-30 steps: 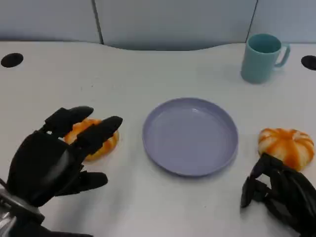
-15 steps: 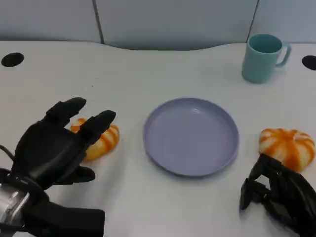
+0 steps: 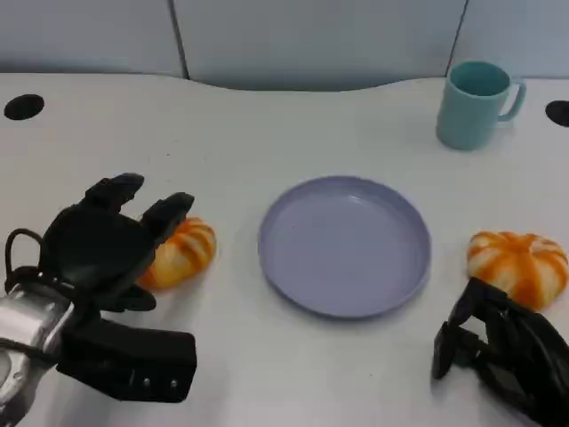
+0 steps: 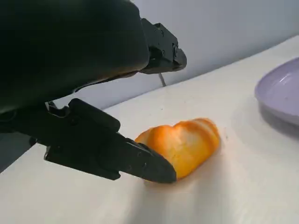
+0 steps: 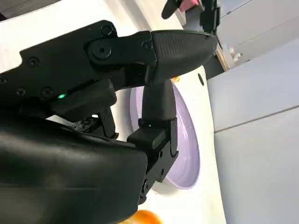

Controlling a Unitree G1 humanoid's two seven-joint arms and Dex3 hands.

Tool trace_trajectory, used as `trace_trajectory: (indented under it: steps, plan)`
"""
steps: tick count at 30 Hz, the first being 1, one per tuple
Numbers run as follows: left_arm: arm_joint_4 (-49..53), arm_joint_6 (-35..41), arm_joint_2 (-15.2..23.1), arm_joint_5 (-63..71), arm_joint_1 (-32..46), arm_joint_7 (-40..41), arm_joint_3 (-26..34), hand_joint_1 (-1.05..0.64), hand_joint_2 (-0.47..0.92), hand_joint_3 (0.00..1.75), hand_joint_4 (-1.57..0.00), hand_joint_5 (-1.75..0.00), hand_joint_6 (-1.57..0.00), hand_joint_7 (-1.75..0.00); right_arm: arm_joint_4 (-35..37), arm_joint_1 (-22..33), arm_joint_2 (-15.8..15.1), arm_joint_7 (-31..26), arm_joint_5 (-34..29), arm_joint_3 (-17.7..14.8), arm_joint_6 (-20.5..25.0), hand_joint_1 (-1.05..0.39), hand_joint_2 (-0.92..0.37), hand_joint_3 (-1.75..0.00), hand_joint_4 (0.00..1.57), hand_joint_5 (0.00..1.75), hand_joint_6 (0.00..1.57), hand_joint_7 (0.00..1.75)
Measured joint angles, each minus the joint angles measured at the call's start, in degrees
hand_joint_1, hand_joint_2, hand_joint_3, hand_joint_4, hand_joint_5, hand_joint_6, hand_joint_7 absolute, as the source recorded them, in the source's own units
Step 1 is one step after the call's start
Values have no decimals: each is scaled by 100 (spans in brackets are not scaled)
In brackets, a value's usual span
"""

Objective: Grasp the bread from the table and place it into the plate.

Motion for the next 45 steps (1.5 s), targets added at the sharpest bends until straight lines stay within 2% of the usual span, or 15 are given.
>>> trace_trajectory:
  steps: [7,12,26,34,41,44,45]
  plan:
    - [1520,-45,-281,-178,-766,300,-527,-60,85,0,-1,-8,-10,0,-34,21,6,3,23,-7,11,-57,-92,-38,67,175,55,163]
    - [2271,-50,-442,-328,-1231,324,-807,-65,83,0,0,-2,-6,0,-37,27,5,23,23,-6,9,-57,-92,-38,66,175,54,163]
    - [4270,-188,-871,-928,-2290,315,-1122,-58,77,0,-1,0,-11,-2,-65,50,0,76,43,-17,41,-58,-92,-36,67,175,54,166]
    - [4958,-661,-955,-1232,-2528,398,-1244,-51,79,1,-24,-11,-31,-7,-141,107,0,69,45,-17,64,-57,-92,-38,67,175,53,166]
    - [5162,-781,-988,-1304,-2637,581,-1416,-35,82,1,-43,-15,-53,-7,-244,183,0,69,76,-18,127,-56,-92,-36,67,175,52,164]
    - [5200,-884,-997,-1399,-2638,684,-1422,-24,84,2,-60,-20,-68,-7,-269,199,-1,73,110,-18,170,-57,-92,-36,67,175,52,164]
    - [5217,-930,-1001,-1439,-2637,740,-1419,-22,87,3,-73,-27,-78,-9,-286,201,-2,76,112,-18,201,-57,-92,-36,67,175,52,163]
